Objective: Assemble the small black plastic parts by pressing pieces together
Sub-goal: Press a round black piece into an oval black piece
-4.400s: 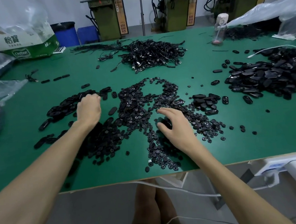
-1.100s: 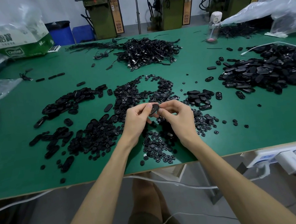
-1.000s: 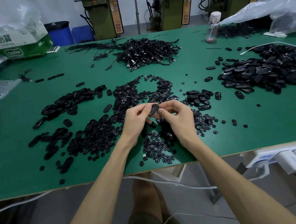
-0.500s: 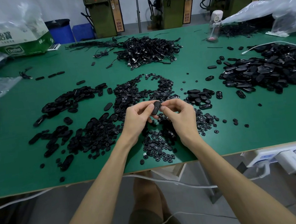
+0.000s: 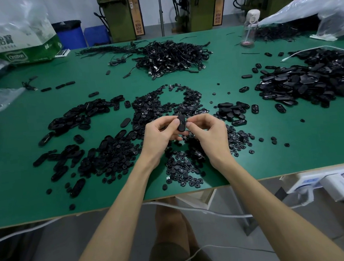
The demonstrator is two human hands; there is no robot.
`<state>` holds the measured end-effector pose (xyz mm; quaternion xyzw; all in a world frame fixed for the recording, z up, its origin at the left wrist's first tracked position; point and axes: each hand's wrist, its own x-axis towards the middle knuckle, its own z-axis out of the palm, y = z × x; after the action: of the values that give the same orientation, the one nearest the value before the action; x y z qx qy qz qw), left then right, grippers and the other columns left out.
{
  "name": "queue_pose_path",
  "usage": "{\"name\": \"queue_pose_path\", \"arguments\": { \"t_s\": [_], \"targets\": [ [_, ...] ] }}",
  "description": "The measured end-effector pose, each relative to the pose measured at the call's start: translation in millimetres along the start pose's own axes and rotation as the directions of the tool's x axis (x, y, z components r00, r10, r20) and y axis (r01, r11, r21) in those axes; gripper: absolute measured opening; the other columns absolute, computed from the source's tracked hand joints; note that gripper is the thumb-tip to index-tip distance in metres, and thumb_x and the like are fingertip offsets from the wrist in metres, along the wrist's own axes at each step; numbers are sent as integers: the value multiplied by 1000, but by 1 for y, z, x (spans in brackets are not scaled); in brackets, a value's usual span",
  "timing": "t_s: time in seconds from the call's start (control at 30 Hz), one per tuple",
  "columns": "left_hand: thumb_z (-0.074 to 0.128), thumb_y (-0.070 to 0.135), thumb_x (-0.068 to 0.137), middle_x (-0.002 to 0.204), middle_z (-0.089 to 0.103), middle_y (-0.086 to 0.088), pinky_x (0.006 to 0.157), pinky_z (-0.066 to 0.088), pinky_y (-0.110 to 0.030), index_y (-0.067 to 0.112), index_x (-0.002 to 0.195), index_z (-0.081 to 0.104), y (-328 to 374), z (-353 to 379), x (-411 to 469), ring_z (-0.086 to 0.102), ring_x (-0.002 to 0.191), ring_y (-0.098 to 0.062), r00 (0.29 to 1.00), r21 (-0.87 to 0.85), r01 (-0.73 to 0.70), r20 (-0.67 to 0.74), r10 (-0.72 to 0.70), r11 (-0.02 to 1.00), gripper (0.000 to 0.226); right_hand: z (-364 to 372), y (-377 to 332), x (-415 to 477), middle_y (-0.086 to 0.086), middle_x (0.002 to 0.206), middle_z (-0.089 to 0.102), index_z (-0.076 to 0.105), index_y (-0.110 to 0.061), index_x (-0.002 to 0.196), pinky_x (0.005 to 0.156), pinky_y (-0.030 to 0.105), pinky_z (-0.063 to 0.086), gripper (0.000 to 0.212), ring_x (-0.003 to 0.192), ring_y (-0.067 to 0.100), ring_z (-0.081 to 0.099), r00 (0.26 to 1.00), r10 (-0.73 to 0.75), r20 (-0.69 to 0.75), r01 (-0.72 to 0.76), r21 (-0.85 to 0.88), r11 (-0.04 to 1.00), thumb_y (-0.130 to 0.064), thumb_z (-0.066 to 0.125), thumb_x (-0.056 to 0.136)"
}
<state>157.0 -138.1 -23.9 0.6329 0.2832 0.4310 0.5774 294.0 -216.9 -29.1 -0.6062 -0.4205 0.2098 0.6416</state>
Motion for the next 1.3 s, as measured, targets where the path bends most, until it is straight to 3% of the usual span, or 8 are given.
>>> {"name": "queue_pose_path", "arguments": {
  "t_s": [0.2, 0.5, 1.03, 1.2, 1.3],
  "targets": [
    [65, 7, 100, 93, 78, -16, 66, 61, -30, -1, 110, 72, 1, 0, 0, 78, 79, -30, 1000, -25, 8, -27, -9, 1000, 15, 1, 1, 0, -2, 85, 77, 76, -15, 96, 73, 26, 55, 7, 79, 10, 72, 1000, 10, 28, -11, 37, 999, -15, 79, 89],
    [68, 11, 99, 94, 80, -6, 63, 53, -24, 15, 106, 76, 1, -2, 0, 76, 83, -22, 1000, -20, 15, -21, -15, 1000, 12, 1, 2, 0, -5, 80, 75, 75, -19, 90, 72, 25, 53, 5, 74, 6, 67, 1000, -5, 17, 4, 29, 1000, -16, 78, 89],
    [70, 2, 94, 87, 79, -2, 58, 51, -21, 13, 107, 78, -4, -2, 2, 75, 79, -13, 998, 65, -15, -56, 19, 998, 19, -2, 0, 0, -6, 85, 74, 78, -26, 102, 79, 29, 55, 14, 79, 7, 65, 999, -41, 12, 40, 50, 998, -17, 75, 92],
    [69, 2, 95, 87, 79, 1, 60, 52, -21, 13, 108, 77, -5, -3, 3, 75, 79, -12, 998, 83, -11, -60, 16, 997, 19, -3, -1, 0, -12, 89, 74, 80, -24, 106, 79, 19, 49, 20, 83, 4, 63, 998, -61, 35, 60, 50, 997, -12, 69, 96],
    [70, 2, 95, 87, 79, 1, 61, 52, -22, 12, 108, 77, -5, -2, 3, 75, 80, -13, 998, 85, -5, -61, 10, 996, 18, -1, 0, 1, -9, 90, 75, 78, -20, 101, 79, 22, 51, 13, 83, 5, 65, 999, -39, 16, 38, 52, 998, -12, 72, 94]
  ]
}}
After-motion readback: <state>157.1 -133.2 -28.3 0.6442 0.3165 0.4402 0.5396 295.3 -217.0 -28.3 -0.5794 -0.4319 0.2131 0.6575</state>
